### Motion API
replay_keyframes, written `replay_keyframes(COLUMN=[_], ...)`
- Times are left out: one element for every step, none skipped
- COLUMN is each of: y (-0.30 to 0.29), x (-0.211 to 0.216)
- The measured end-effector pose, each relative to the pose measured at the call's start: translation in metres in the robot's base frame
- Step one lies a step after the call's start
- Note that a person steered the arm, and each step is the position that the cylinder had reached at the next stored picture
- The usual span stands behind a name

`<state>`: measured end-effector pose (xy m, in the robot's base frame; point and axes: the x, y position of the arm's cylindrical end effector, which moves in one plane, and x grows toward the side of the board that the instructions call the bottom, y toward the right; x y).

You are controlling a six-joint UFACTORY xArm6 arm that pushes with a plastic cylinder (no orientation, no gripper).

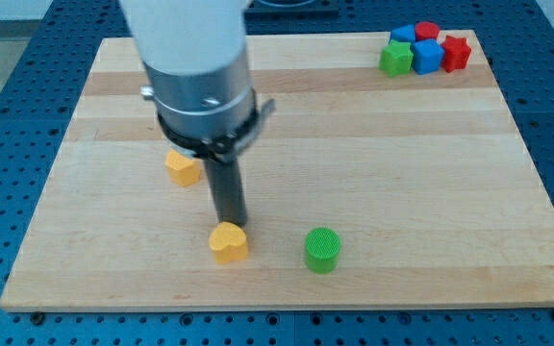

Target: Move yellow heart to the bottom left of the green circle

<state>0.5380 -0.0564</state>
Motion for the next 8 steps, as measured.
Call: replay_keyframes(y=[0.007, -0.003, -0.041, -0.051, -0.019, 0.033, 0.035, 0.012], x=[-0.004, -0.008, -0.009, 0.004, 0.021, 0.026, 0.019, -0.009])
